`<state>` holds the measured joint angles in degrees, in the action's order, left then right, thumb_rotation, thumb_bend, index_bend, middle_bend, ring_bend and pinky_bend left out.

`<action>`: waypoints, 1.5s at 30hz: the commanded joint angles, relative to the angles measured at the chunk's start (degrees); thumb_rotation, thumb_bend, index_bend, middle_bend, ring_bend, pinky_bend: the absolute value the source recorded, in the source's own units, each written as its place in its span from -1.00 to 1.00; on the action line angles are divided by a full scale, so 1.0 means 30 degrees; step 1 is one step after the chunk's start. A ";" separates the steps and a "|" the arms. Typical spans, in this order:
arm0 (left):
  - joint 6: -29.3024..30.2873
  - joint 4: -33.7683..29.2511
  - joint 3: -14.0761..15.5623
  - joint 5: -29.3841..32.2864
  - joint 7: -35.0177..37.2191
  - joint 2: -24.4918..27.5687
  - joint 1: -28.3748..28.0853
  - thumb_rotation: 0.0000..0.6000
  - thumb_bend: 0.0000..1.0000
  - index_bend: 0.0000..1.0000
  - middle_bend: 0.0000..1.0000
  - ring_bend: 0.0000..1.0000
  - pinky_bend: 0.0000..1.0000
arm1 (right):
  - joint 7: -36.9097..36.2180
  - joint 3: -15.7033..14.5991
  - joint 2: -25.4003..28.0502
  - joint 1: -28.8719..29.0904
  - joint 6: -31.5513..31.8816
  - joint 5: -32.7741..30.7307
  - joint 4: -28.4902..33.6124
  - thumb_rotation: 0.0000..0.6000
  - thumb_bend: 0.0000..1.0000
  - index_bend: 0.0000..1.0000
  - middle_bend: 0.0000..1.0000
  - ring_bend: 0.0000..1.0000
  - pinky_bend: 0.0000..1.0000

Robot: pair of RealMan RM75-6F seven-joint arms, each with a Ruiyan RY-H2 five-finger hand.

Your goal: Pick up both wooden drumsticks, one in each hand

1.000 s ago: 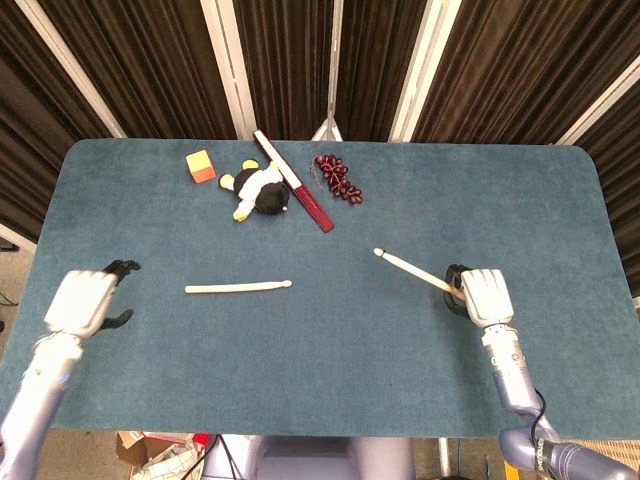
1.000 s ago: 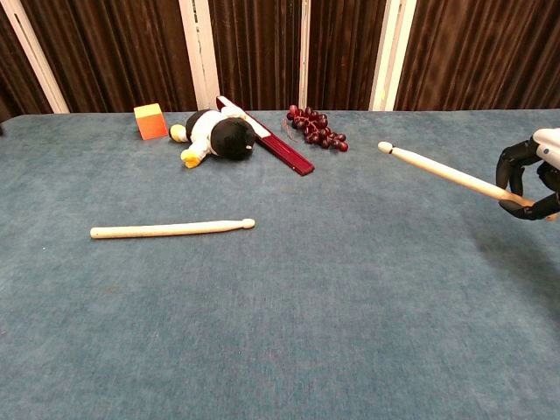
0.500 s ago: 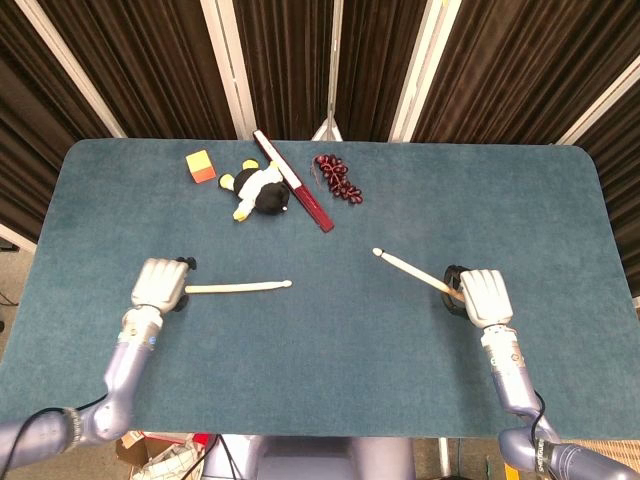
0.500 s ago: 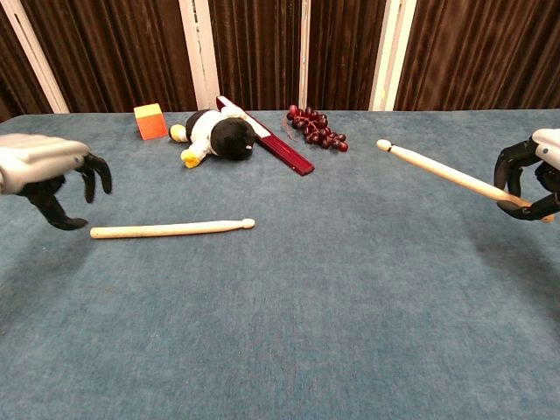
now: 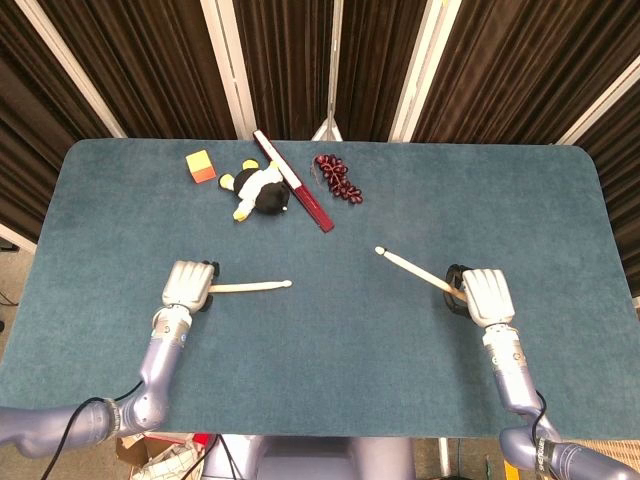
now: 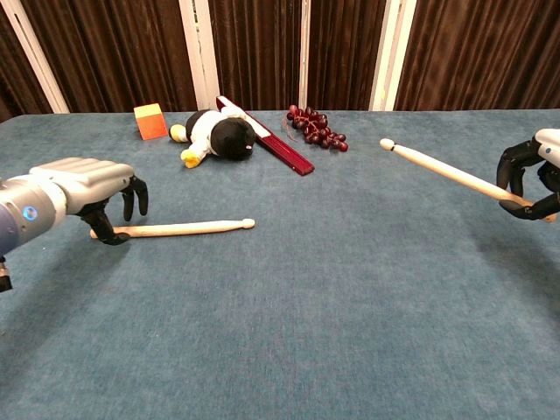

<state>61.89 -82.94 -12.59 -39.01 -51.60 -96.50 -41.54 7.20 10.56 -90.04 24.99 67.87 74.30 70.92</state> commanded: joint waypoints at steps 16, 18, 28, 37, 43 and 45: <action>-0.0271 0.1597 0.0639 -0.0187 0.0801 -0.1334 -0.0488 1.00 0.09 0.08 0.24 0.60 0.84 | 0.0006 -0.0015 -0.0065 0.0029 -0.0008 -0.0029 -0.0231 1.00 0.09 0.58 0.31 0.71 0.71; -0.0262 0.1690 0.0718 -0.0355 0.1005 -0.1392 -0.0454 1.00 0.13 0.12 0.29 0.61 0.84 | 0.0014 -0.0020 -0.0076 0.0025 0.0023 -0.0014 -0.0239 1.00 0.09 0.59 0.31 0.71 0.71; 0.0493 0.1482 0.0688 -0.2244 0.2336 -0.1080 -0.0327 1.00 0.28 0.19 0.37 0.62 0.84 | 0.0076 -0.0016 -0.0092 0.0004 0.0123 -0.0004 -0.0160 1.00 0.09 0.59 0.31 0.71 0.71; 0.1700 -0.0330 -0.0094 -0.5215 0.3912 0.0323 -0.0547 1.00 0.30 0.21 0.39 0.62 0.84 | 0.0062 0.0706 -0.0124 0.0244 0.0529 -0.0205 0.0638 1.00 0.09 0.61 0.31 0.71 0.71; 0.2125 -0.2788 -0.0992 -0.6598 0.4762 0.1436 -0.0870 1.00 0.30 0.21 0.39 0.62 0.84 | 0.0820 0.1255 -0.0013 0.0697 0.0604 -0.0338 0.1626 1.00 0.09 0.61 0.31 0.71 0.71; 0.2149 -0.3688 -0.1226 -0.6985 0.4813 0.1728 -0.1054 1.00 0.30 0.21 0.39 0.62 0.84 | 0.1082 0.1507 0.0020 0.0868 0.0586 -0.0501 0.2177 1.00 0.09 0.61 0.31 0.71 0.71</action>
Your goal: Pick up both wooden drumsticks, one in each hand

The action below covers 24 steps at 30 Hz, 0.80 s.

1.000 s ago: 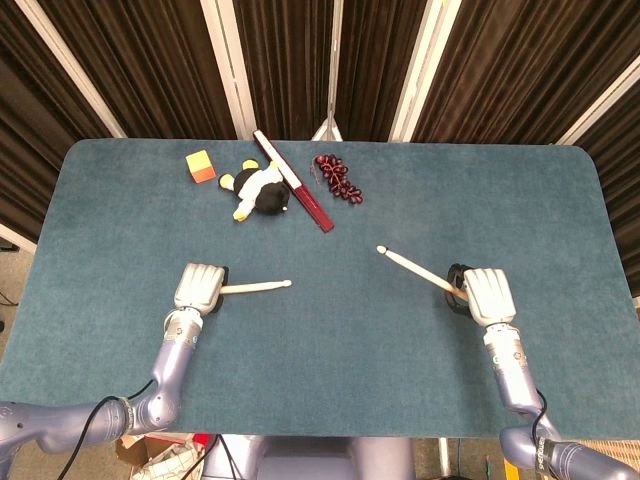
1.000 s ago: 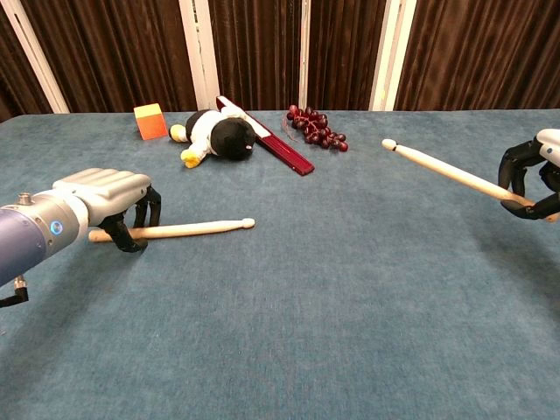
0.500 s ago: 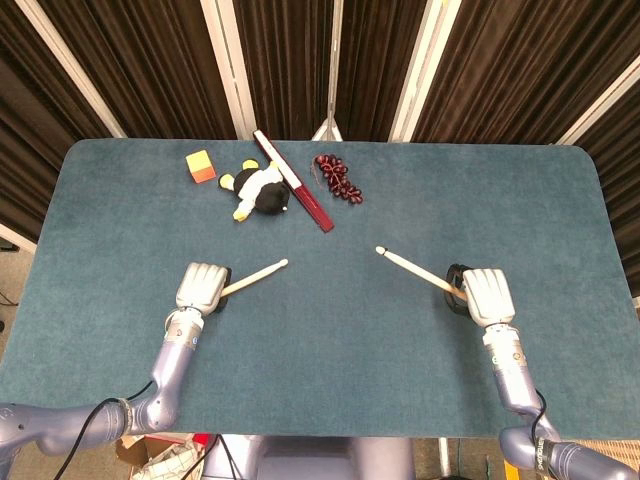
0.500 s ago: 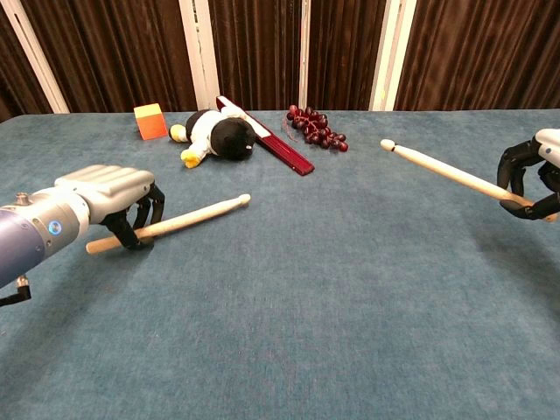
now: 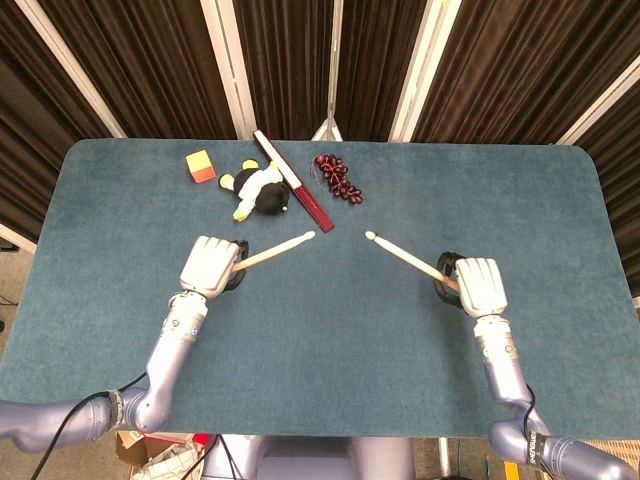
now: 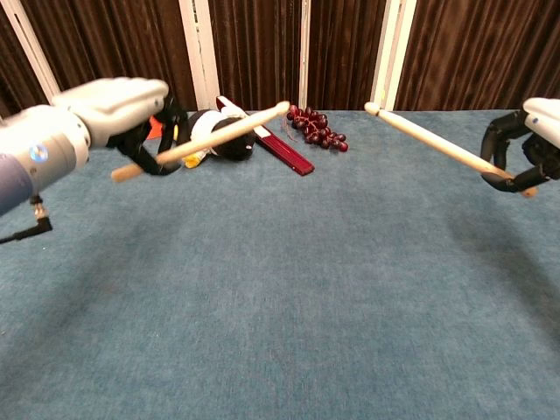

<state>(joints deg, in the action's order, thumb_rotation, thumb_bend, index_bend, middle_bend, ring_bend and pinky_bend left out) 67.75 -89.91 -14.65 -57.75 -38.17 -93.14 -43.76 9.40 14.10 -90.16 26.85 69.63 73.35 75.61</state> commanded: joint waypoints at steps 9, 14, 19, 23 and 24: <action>-0.0037 -0.3536 -0.1388 -0.1014 -0.0839 0.0671 -0.1571 1.00 0.30 0.22 0.40 0.62 0.84 | 0.2042 0.1161 0.0307 0.0937 0.0265 -0.0526 0.3158 1.00 0.09 0.61 0.31 0.71 0.71; 0.0005 -0.3713 -0.1720 -0.0280 -0.1668 0.0321 -0.2106 1.00 0.30 0.22 0.40 0.62 0.84 | 0.2764 0.1392 0.0537 0.1084 0.0475 -0.0707 0.4420 1.00 0.09 0.61 0.31 0.71 0.71; 0.0167 -0.3705 -0.1705 0.0469 -0.2325 0.0157 -0.2319 1.00 0.30 0.22 0.40 0.62 0.84 | 0.3090 0.1517 0.0820 0.1064 0.0746 -0.0829 0.5373 1.00 0.09 0.61 0.31 0.71 0.71; 0.0415 -0.3804 -0.1615 0.0639 -0.2505 0.0094 -0.2373 1.00 0.30 0.22 0.40 0.62 0.84 | 0.3183 0.1639 0.1007 0.1068 0.0932 -0.0926 0.5784 1.00 0.09 0.61 0.31 0.71 0.71; 0.0444 -0.3827 -0.1569 0.0641 -0.2558 0.0092 -0.2397 1.00 0.30 0.22 0.40 0.62 0.84 | 0.3144 0.1663 0.1031 0.1063 0.0974 -0.0949 0.5880 1.00 0.09 0.61 0.31 0.71 0.71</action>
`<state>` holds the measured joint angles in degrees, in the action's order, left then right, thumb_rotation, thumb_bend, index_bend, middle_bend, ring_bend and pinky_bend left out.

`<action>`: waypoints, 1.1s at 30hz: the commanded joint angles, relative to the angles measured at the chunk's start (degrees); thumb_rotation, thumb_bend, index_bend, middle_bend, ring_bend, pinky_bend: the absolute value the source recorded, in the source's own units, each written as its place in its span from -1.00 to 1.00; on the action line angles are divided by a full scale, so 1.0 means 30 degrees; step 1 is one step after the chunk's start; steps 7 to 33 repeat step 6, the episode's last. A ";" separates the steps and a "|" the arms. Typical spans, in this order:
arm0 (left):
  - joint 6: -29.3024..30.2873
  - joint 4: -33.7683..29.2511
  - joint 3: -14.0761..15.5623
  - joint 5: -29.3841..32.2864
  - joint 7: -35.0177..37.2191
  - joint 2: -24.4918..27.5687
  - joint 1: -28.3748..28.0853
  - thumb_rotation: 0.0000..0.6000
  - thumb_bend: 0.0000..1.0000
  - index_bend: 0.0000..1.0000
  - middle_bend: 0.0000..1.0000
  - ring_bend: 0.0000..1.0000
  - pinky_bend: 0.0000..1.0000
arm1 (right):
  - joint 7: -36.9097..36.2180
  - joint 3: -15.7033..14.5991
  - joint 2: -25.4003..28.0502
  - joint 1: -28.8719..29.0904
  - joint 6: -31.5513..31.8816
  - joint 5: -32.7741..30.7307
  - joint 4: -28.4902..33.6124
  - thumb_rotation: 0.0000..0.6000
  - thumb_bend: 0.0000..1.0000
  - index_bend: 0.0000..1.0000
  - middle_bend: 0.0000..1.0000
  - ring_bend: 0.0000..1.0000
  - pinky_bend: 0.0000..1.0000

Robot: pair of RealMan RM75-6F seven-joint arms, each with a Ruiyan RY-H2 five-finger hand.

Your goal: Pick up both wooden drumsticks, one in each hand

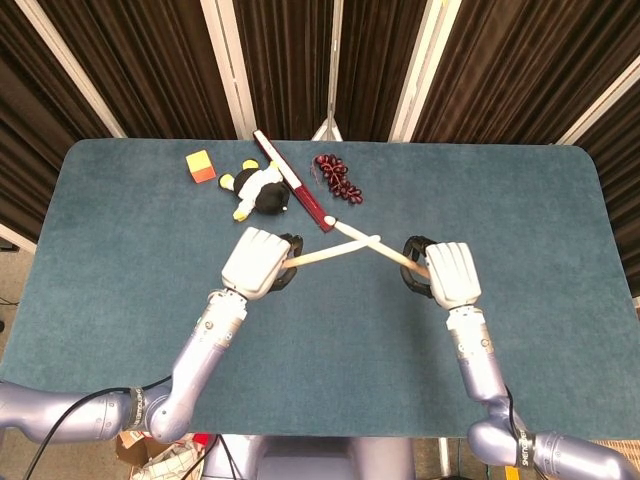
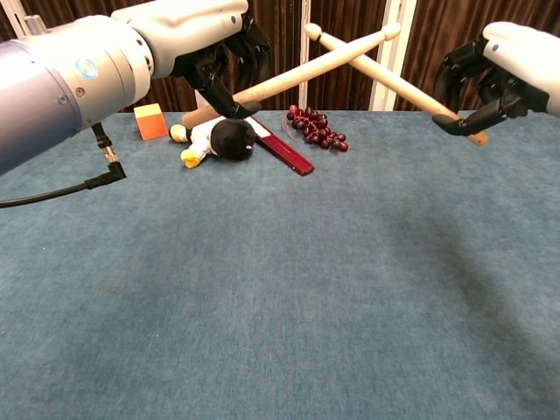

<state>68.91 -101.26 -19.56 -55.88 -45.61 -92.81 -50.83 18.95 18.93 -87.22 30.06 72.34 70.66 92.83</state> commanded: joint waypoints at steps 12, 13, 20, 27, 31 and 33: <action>0.0167 0.0060 0.0062 -0.0031 -0.0234 -0.0147 -0.0278 1.00 0.30 0.22 0.40 0.62 0.84 | -0.0171 0.0001 0.0108 0.0022 0.0299 0.0224 0.0480 1.00 0.09 0.62 0.31 0.71 0.71; 0.0167 0.0060 0.0062 -0.0031 -0.0234 -0.0147 -0.0278 1.00 0.30 0.22 0.40 0.62 0.84 | -0.0171 0.0001 0.0108 0.0022 0.0299 0.0224 0.0480 1.00 0.09 0.62 0.31 0.71 0.71; 0.0167 0.0060 0.0062 -0.0031 -0.0234 -0.0147 -0.0278 1.00 0.30 0.22 0.40 0.62 0.84 | -0.0171 0.0001 0.0108 0.0022 0.0299 0.0224 0.0480 1.00 0.09 0.62 0.31 0.71 0.71; 0.0167 0.0060 0.0062 -0.0031 -0.0234 -0.0147 -0.0278 1.00 0.30 0.22 0.40 0.62 0.84 | -0.0171 0.0001 0.0108 0.0022 0.0299 0.0224 0.0480 1.00 0.09 0.62 0.31 0.71 0.71; 0.0167 0.0060 0.0062 -0.0031 -0.0234 -0.0147 -0.0278 1.00 0.30 0.22 0.40 0.62 0.84 | -0.0171 0.0001 0.0108 0.0022 0.0299 0.0224 0.0480 1.00 0.09 0.62 0.31 0.71 0.71; 0.0167 0.0060 0.0062 -0.0031 -0.0234 -0.0147 -0.0278 1.00 0.30 0.22 0.40 0.62 0.84 | -0.0171 0.0001 0.0108 0.0022 0.0299 0.0224 0.0480 1.00 0.09 0.62 0.31 0.71 0.71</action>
